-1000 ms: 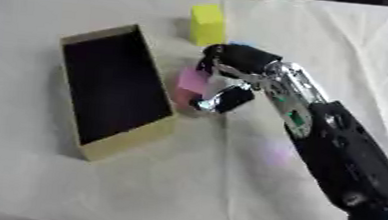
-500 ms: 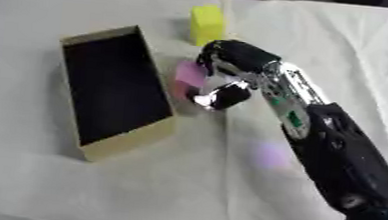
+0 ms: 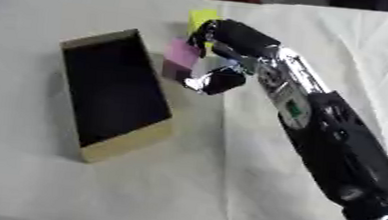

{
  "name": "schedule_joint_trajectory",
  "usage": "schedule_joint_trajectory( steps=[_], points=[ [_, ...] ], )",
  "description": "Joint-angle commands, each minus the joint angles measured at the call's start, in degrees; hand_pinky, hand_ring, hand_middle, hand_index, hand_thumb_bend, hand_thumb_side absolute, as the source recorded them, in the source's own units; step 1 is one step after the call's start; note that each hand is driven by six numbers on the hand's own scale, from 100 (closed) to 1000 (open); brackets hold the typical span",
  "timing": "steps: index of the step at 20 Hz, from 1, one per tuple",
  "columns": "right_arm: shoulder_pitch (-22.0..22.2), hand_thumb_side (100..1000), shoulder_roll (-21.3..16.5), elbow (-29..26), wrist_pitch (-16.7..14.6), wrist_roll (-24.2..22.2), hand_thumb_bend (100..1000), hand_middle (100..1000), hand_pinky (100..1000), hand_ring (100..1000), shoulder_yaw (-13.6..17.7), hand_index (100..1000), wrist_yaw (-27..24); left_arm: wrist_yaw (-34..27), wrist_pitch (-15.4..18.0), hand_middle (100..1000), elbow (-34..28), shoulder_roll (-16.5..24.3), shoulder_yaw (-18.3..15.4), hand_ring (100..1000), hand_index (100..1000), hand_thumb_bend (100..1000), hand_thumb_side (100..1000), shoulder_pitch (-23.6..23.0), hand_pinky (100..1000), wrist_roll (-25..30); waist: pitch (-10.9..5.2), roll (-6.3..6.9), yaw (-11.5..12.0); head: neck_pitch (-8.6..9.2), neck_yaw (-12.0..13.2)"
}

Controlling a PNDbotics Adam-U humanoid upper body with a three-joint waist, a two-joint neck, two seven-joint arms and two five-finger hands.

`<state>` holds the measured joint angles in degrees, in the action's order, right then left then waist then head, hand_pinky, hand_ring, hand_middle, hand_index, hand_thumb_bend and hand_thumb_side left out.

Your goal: Pick up objects on the table and place them in the box.

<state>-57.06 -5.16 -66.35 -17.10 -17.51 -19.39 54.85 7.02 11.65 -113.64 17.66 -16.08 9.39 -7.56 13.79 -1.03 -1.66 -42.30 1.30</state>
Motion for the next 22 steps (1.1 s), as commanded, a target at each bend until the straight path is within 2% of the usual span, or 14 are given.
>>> schedule_joint_trajectory(
  steps=[1,6,9,10,12,22],
  points=[
    [-3.7,625,2.5,-2.8,0.8,0.0,105,481,751,807,0.5,674,-1.3,-0.1,0.0,753,-0.9,0.9,0.0,656,819,100,739,0.4,649,0.4,-1.26,0.13,0.3,0.14,-0.3],
    [-6.1,617,6.6,-2.8,1.9,-0.2,112,482,741,801,0.1,674,0.3,-0.3,0.0,753,-0.9,0.8,0.0,656,819,100,739,0.5,649,0.5,-1.30,0.12,1.2,0.03,-0.8],
    [-7.1,625,8.7,-2.3,1.9,1.1,110,483,734,796,0.2,673,2.5,-0.3,0.0,753,-0.9,0.7,0.1,656,819,100,740,0.7,649,0.6,-1.18,0.03,1.6,0.02,-1.1],
    [-7.4,596,9.5,-2.2,2.0,1.7,121,482,732,795,0.3,673,3.3,-0.4,0.0,753,-0.9,0.7,0.2,656,819,100,740,0.7,649,0.7,-1.13,0.01,1.8,0.02,-1.2],
    [-7.9,593,10.7,-1.5,2.1,3.1,119,482,731,794,0.6,673,5.0,-0.4,0.0,753,-0.9,0.6,0.2,656,819,100,739,0.8,649,0.7,-1.01,-0.03,2.1,0.06,-1.3],
    [-7.5,607,15.2,4.7,3.0,6.9,115,479,723,793,3.2,670,14.0,-0.5,0.0,753,-0.9,0.3,0.3,654,819,100,740,1.0,647,1.3,-0.55,0.21,3.0,0.25,-1.7]
  ],
)
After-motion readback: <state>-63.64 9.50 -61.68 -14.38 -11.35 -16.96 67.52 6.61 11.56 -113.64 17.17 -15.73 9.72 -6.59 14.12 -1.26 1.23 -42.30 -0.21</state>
